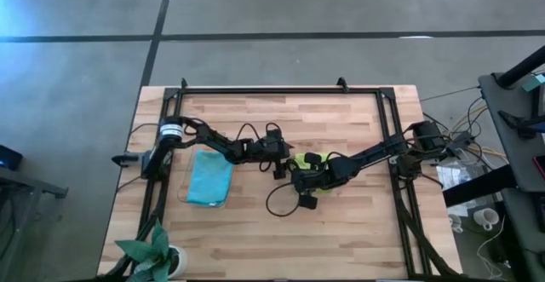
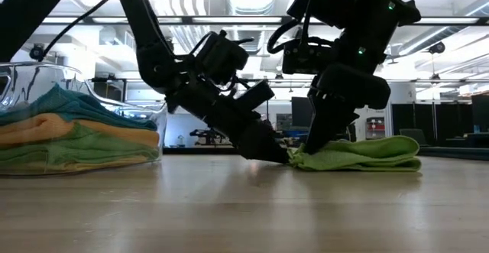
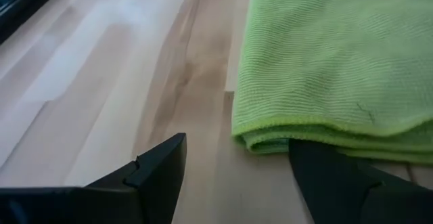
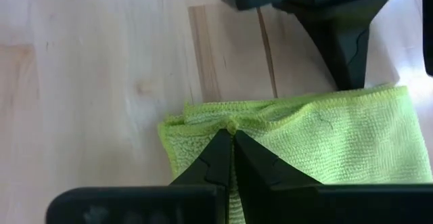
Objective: Fold microfiber towels
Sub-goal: Fold the green microfiber towel on the table
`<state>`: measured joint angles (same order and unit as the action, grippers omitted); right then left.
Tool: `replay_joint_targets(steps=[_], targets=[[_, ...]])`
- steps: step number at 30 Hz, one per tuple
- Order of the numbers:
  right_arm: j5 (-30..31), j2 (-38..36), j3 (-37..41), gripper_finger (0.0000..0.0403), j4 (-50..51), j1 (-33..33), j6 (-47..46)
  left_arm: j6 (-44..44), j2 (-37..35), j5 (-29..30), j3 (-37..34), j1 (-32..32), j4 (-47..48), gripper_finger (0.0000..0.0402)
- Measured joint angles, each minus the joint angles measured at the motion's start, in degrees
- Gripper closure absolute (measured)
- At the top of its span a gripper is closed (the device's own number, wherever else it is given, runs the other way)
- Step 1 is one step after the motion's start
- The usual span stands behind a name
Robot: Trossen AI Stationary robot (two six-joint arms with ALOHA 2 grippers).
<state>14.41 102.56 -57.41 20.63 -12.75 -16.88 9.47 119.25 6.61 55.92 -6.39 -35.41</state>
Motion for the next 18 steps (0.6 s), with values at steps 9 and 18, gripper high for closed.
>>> replay_joint_targets(steps=[9,18], targets=[[0.0,0.0,0.0,0.0394,0.0,0.0,0.0,4.3,3.6,-1.5,7.0,0.6,1.3,0.0155],[-1.4,0.0,0.0,0.0394,2.2,-0.4,-0.9,8.9,1.3,-2.0,8.5,0.6,10.9,0.0186]])
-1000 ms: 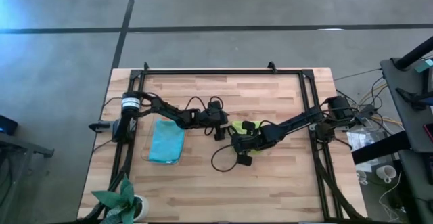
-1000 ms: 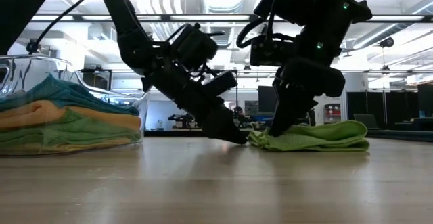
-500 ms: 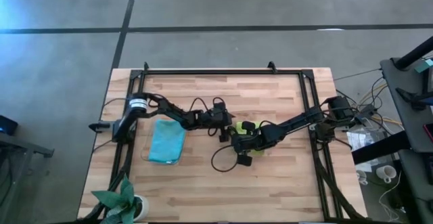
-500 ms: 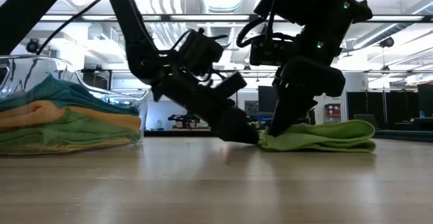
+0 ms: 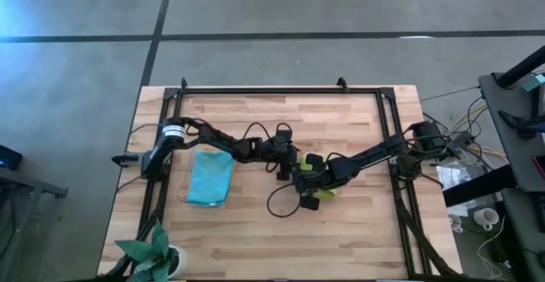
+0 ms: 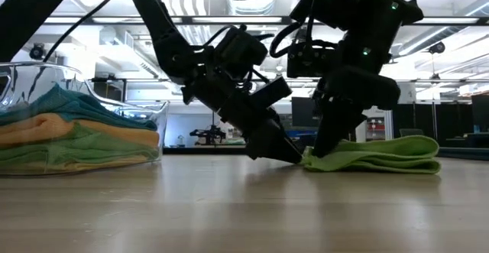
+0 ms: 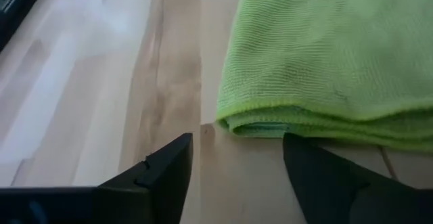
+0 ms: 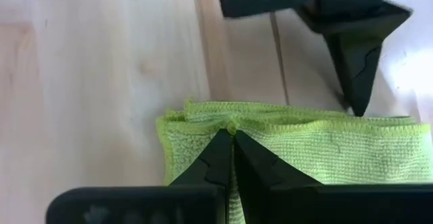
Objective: Fold microfiber towels
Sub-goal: Fold the green microfiber towel on the table
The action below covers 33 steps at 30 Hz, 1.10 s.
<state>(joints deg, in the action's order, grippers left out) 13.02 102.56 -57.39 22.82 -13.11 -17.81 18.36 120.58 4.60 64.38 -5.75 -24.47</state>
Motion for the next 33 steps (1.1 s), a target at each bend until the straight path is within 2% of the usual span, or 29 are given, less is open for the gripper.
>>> replay_joint_targets(steps=[5,10,15,18,22,23,33], targets=[[-0.2,0.0,0.0,0.0394,0.8,-0.5,0.9,3.3,0.7,0.1,0.0,0.1,-3.9,0.022],[-1.5,0.0,0.0,0.0394,0.8,-0.5,0.9,7.8,2.9,-0.4,0.6,0.0,-7.1,0.0224],[-1.7,0.0,0.0,0.0394,0.7,-0.6,0.9,7.7,3.3,-3.9,1.3,-0.3,-7.0,0.023],[-1.7,0.0,-0.1,0.0394,0.7,-0.6,0.9,7.6,3.3,-4.2,1.3,-0.2,-7.6,0.0267],[-1.7,0.0,-0.4,0.0394,1.0,-0.6,0.9,6.4,3.3,-4.4,1.9,0.0,-6.8,0.0371],[-1.6,0.0,-0.5,0.0394,1.1,-0.6,0.9,5.2,3.3,-4.4,2.0,0.0,-5.8,0.0386],[-0.6,-0.2,-7.2,0.0394,12.5,-2.2,-0.1,4.6,2.0,3.7,2.1,0.3,2.0,0.04]])
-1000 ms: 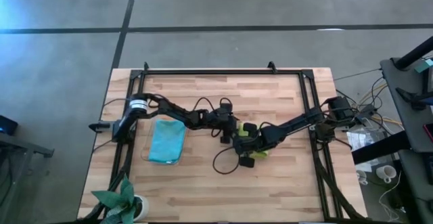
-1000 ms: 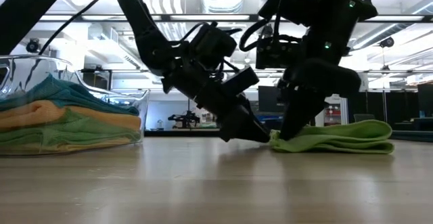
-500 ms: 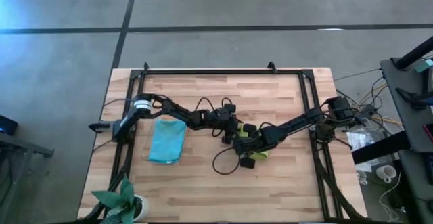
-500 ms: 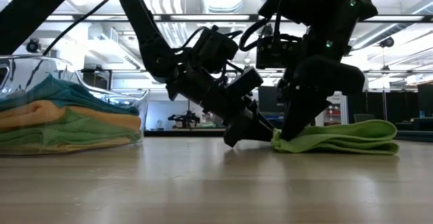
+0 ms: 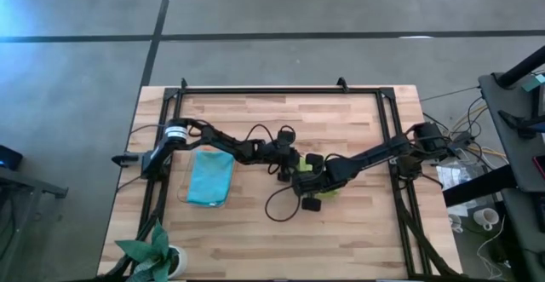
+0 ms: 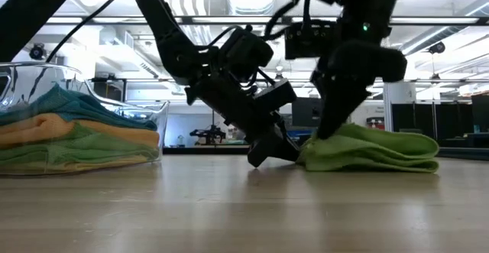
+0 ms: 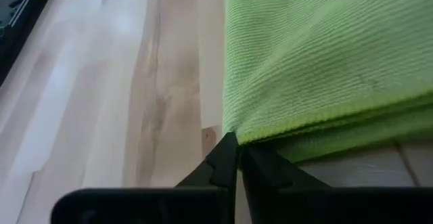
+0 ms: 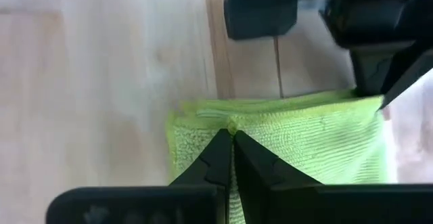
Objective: Fold microfiber towels
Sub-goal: Fold the green microfiber towel on the table
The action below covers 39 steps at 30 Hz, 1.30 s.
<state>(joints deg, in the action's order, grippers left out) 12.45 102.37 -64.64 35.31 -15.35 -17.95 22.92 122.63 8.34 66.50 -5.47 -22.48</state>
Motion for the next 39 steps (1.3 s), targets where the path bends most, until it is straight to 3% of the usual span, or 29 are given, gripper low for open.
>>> replay_joint_targets(steps=[12,27,34,39], targets=[[0.0,0.0,-0.5,0.0394,-0.9,-2.4,-3.3,-0.1,-0.2,2.2,0.0,0.1,1.0,0.0401],[0.7,0.1,8.5,0.0392,-25.0,-2.2,-5.7,-1.2,-1.5,3.8,-0.3,0.1,2.1,0.0401],[-1.7,0.1,11.7,0.0324,-34.7,-1.9,-8.0,-1.8,-2.3,8.6,-0.1,-0.9,1.1,0.0401],[0.3,-0.9,11.6,0.0265,-32.0,-1.6,-7.3,-1.7,-2.3,8.0,-0.3,-0.6,1.3,0.0401]])
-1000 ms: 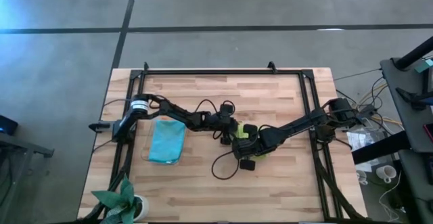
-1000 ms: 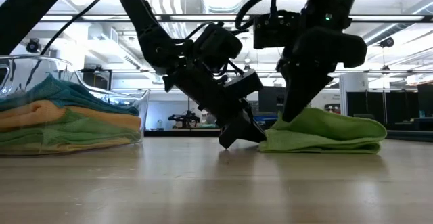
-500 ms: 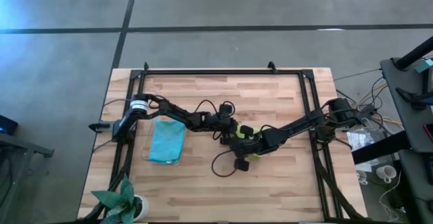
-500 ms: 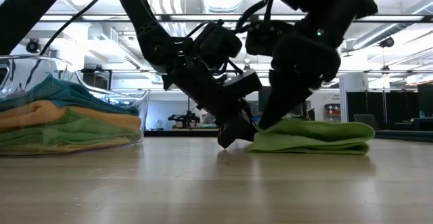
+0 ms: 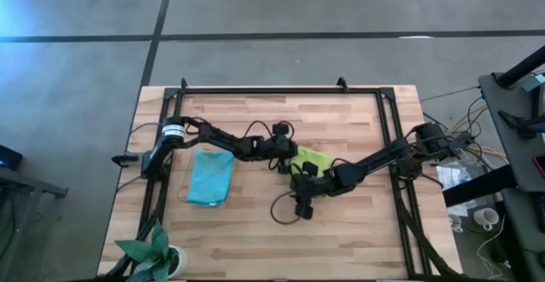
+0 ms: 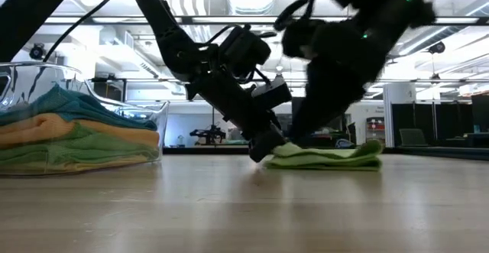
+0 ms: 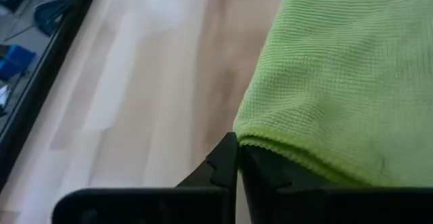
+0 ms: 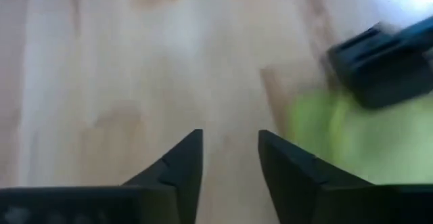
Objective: Fold microfiber towels
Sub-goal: Fold the green microfiber towel on the table
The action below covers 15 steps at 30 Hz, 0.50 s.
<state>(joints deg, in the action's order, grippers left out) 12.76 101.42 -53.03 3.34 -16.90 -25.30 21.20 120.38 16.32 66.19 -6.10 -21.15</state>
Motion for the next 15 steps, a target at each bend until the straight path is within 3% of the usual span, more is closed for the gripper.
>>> replay_joint_targets(steps=[3,9,15], targets=[[0.9,-3.0,-1.1,0.0242,7.7,-0.5,0.8,0.1,-0.3,0.1,0.0,-0.1,0.9,0.0401],[12.2,-10.9,-0.6,0.0219,26.2,-1.3,-6.2,0.1,-1.0,-0.8,0.2,0.2,3.7,0.0358],[12.9,-14.2,4.4,0.0212,23.3,-1.0,-11.6,-1.8,-4.6,-0.8,0.1,0.4,10.5,0.0273]])
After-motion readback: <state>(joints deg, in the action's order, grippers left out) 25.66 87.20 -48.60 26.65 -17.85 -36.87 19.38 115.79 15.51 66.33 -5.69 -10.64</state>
